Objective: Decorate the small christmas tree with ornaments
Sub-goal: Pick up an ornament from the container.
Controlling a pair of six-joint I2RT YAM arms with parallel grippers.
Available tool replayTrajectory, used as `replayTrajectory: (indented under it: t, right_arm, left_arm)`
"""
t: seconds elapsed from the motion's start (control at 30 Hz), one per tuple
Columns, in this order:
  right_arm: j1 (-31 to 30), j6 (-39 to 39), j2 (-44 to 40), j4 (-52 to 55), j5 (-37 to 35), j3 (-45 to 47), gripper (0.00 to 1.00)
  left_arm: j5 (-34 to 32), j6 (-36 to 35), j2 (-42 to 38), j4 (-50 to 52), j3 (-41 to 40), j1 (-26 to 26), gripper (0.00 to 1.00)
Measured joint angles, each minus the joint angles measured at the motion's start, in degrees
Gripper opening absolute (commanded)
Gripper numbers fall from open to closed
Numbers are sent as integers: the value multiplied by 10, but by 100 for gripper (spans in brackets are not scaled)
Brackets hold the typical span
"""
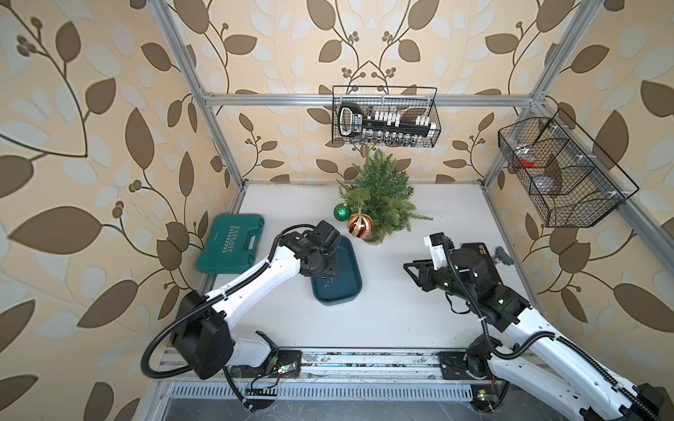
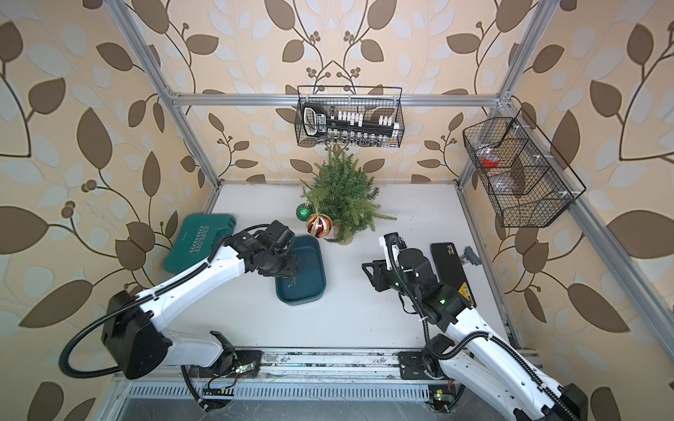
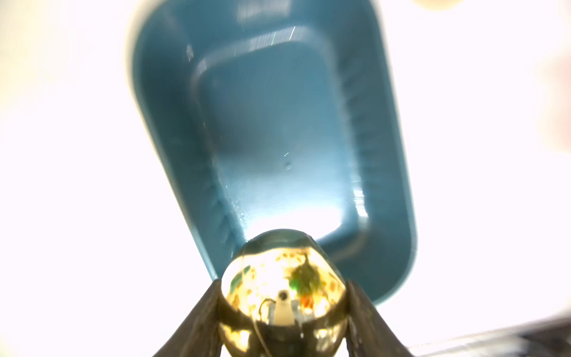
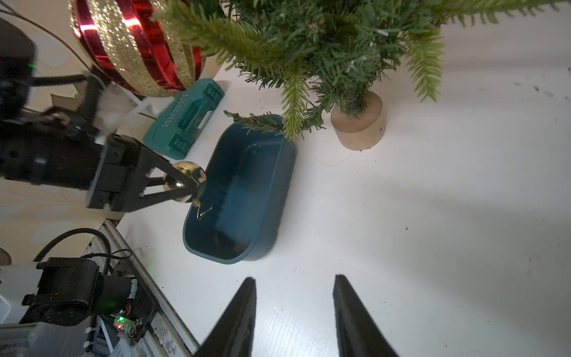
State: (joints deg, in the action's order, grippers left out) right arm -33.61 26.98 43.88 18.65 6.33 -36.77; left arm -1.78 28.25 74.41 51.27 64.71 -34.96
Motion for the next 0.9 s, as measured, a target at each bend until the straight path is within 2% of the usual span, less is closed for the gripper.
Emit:
replayTrajectory:
  t: [0.17, 0.37, 0.7, 0.9]
  right_arm:
    - [0, 2, 2, -7, 14, -10, 40]
    - [2, 3, 11, -20, 45, -48, 40]
    - [6, -2, 14, -25, 69, -121, 39]
    - [19, -15, 24, -16, 70, -180, 38]
  left_arm:
    - [5, -7, -75, 36, 61, 0, 52]
    - [36, -15, -99, 60, 158, 0, 52]
    - [112, -26, -45, 71, 324, -1, 52]
    - [134, -27, 18, 70, 405, -30, 52]
